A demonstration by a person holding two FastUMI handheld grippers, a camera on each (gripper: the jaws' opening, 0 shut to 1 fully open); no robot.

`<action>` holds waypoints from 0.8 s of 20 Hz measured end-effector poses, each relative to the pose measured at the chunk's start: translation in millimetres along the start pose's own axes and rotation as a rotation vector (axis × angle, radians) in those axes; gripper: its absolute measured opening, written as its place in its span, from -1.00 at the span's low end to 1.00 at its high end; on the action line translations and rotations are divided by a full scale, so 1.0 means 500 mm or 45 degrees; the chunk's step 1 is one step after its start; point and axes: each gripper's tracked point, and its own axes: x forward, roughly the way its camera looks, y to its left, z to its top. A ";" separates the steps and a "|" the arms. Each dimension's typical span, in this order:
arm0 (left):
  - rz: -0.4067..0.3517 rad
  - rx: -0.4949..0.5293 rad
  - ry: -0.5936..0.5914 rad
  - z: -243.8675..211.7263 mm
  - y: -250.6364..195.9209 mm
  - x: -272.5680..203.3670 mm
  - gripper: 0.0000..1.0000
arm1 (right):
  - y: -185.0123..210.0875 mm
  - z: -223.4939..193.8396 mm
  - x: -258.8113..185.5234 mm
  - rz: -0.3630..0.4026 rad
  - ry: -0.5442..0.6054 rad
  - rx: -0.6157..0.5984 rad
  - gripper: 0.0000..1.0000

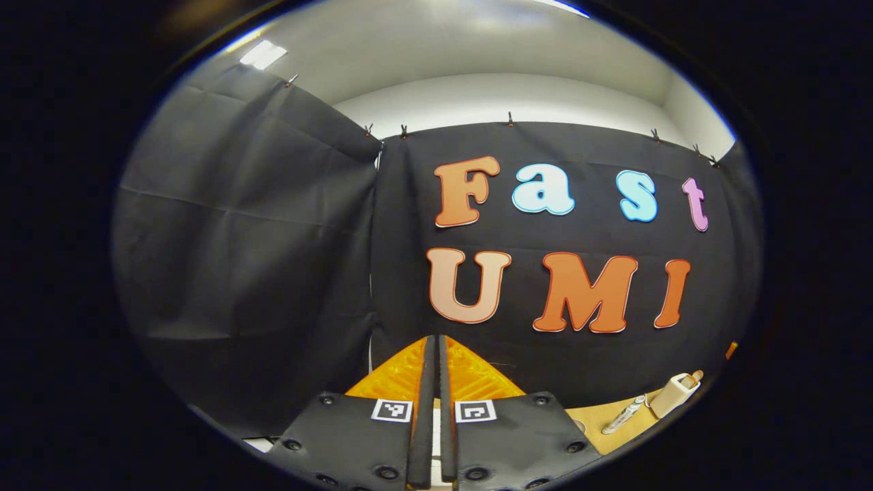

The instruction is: Close the left gripper, press the button to open the rice cooker; take a wooden spoon from the chopstick holder with the right hand, scoop a spoonful of rice and pour it into the rice cooker, then put the wooden spoon back into the chopstick holder.

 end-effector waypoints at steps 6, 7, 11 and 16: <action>0.013 -0.017 0.286 -0.120 0.026 0.075 -0.90 | -0.026 -0.001 -0.018 -0.099 0.004 -0.031 0.90; 0.014 -0.024 0.350 -0.145 0.031 0.089 -0.91 | -0.030 -0.002 -0.023 -0.115 0.005 -0.036 0.90; -0.027 -0.022 0.630 -0.262 0.034 0.127 -0.91 | -0.042 -0.016 -0.040 -0.195 0.032 -0.047 0.90; -0.100 -0.067 1.007 -0.445 -0.002 0.139 -0.91 | -0.051 -0.035 -0.065 -0.289 0.072 -0.052 0.89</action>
